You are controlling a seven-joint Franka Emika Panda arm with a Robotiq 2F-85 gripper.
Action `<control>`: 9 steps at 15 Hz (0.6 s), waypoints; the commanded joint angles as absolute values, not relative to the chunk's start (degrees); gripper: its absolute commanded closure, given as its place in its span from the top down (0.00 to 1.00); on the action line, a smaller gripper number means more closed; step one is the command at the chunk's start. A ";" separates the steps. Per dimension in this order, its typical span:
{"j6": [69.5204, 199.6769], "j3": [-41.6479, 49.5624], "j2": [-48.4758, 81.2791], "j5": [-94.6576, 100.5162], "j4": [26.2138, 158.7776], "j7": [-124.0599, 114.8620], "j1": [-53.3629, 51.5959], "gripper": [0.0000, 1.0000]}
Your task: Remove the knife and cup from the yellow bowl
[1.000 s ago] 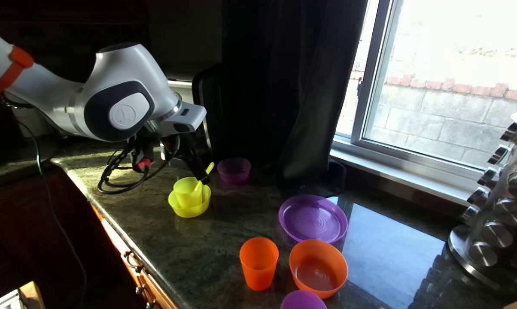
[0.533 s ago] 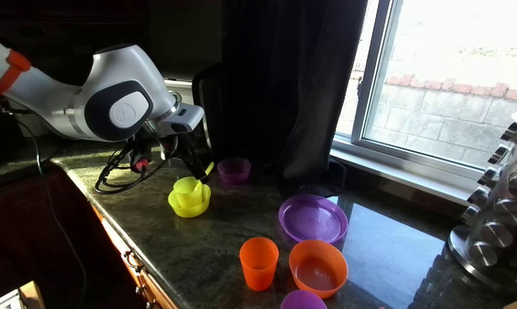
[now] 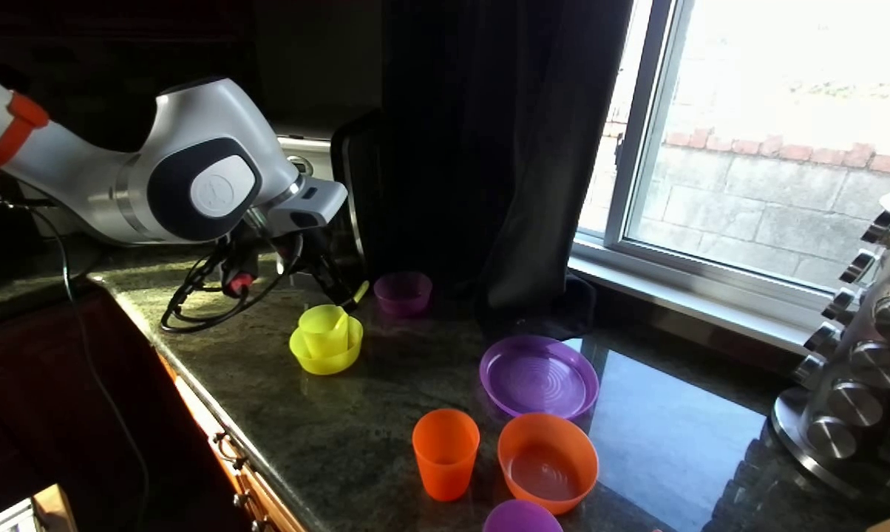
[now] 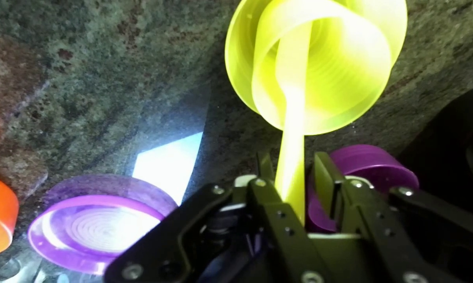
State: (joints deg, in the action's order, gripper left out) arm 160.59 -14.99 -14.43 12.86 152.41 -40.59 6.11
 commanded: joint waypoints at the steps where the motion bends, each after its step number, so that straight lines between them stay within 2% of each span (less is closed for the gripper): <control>1: 161.54 -16.81 -14.46 16.08 153.11 -44.10 7.89 0.66; 5: 162.10 -16.76 -13.11 16.40 152.53 -43.80 7.77 0.95; 6: 161.83 -17.03 -12.98 16.96 152.40 -44.33 8.17 0.99; 7: 161.86 -16.96 -12.75 16.89 152.34 -44.05 8.11 0.95; 8: 161.89 -16.91 -12.46 16.88 152.26 -43.99 8.15 0.67; 9: 161.81 -16.93 -12.28 17.04 152.17 -44.09 8.25 0.69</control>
State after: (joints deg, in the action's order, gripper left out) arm 160.59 -15.99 -13.61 15.02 152.36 -42.10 7.00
